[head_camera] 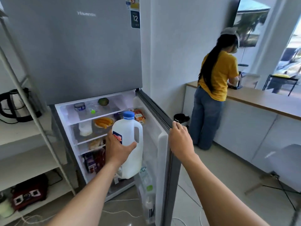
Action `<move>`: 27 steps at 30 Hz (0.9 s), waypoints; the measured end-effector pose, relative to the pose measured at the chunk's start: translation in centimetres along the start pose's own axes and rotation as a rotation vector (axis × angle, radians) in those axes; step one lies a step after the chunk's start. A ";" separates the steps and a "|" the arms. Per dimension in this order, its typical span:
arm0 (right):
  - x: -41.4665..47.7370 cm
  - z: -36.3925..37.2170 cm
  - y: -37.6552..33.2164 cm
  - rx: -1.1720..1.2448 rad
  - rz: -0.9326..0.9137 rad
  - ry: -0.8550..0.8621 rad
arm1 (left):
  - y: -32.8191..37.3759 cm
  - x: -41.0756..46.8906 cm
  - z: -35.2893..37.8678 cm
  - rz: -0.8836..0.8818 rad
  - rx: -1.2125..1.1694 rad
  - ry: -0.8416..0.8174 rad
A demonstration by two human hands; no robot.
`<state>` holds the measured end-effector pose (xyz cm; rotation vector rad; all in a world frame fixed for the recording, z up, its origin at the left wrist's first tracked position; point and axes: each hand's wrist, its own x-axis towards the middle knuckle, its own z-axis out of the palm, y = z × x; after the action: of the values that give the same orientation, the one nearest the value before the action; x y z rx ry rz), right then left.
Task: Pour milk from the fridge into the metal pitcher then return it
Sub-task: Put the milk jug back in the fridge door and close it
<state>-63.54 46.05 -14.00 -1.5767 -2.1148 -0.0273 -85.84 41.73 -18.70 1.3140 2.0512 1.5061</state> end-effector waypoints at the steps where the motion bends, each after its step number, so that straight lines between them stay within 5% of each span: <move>1: 0.4 0.0 0.4 0.022 0.014 -0.007 | 0.0 -0.1 0.2 -0.007 0.003 -0.006; 11: 1.7 0.1 3.7 0.134 0.085 -0.011 | -0.3 -1.5 1.7 -0.005 0.007 -0.056; 14: 1.6 0.1 2.4 0.021 0.087 0.225 | -1.2 -1.5 0.9 0.004 0.004 -0.057; 17: 1.1 0.3 -1.3 0.190 -0.122 0.351 | -2.4 -1.6 0.0 0.000 -0.004 -0.041; 22: 2.1 5.5 -8.3 0.577 -0.170 -0.338 | -6.4 -1.2 -2.1 0.024 0.014 -0.079; 27: 3.0 13.1 -11.2 0.510 -0.185 -0.681 | -13.2 -0.2 -3.5 -0.065 0.063 -0.109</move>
<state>-79.19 49.05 -21.27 -1.1657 -2.4679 1.0311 -94.65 38.89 -28.66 1.3082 2.0667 1.3233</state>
